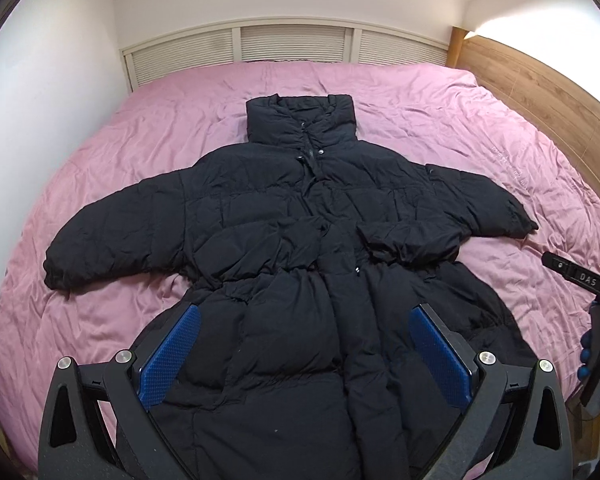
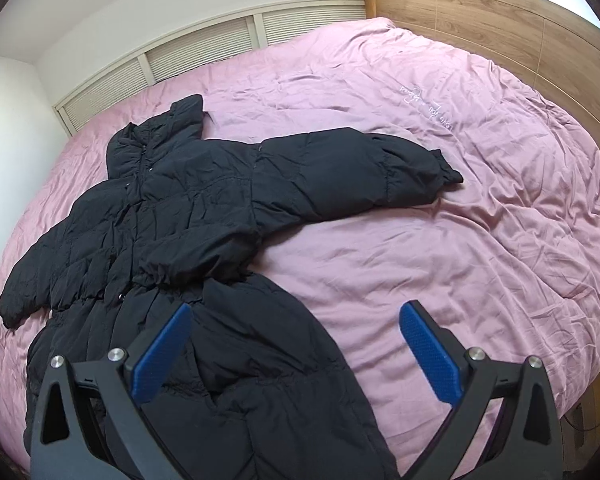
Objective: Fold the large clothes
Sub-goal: 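Move the right tool to the coat sleeve cuff and grasp it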
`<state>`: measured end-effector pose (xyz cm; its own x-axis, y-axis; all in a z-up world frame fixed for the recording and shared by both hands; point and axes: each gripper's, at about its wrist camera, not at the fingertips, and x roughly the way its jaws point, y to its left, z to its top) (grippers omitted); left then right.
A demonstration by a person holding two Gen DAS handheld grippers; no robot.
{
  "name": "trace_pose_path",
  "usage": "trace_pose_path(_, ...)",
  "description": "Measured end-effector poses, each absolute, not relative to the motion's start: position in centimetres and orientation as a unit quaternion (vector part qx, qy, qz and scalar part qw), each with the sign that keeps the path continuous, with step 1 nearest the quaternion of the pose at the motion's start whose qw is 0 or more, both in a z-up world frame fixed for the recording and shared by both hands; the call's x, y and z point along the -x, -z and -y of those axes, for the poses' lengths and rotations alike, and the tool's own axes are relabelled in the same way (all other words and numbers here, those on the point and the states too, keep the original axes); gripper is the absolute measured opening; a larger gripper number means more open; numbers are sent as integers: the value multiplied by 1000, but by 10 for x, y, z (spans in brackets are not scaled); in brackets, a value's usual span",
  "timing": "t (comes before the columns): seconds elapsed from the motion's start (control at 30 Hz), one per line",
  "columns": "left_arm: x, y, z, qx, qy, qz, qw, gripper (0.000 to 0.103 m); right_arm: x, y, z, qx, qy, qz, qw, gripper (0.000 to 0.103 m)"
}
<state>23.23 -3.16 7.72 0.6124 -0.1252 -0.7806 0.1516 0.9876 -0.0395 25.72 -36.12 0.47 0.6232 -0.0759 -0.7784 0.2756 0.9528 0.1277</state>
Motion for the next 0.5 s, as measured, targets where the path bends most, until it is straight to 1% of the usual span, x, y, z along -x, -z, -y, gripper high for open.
trace_pose_path(0.07, -246, -90, 40, -11, 81, -444, 892, 102, -270, -5, 378, -128, 103, -428, 889, 103)
trace_pose_path(0.17, -265, -104, 52, -4, 76, -455, 887, 102, -290, 6, 413, -172, 104, -434, 878, 103)
trace_pose_path(0.37, -300, -121, 72, 12, 53, -478, 877, 102, -337, 53, 495, -270, 107, -459, 839, 103)
trace_pose_path(0.5, -324, -124, 78, 11, 28, -492, 870, 102, -366, 87, 550, -354, 118, -456, 808, 103)
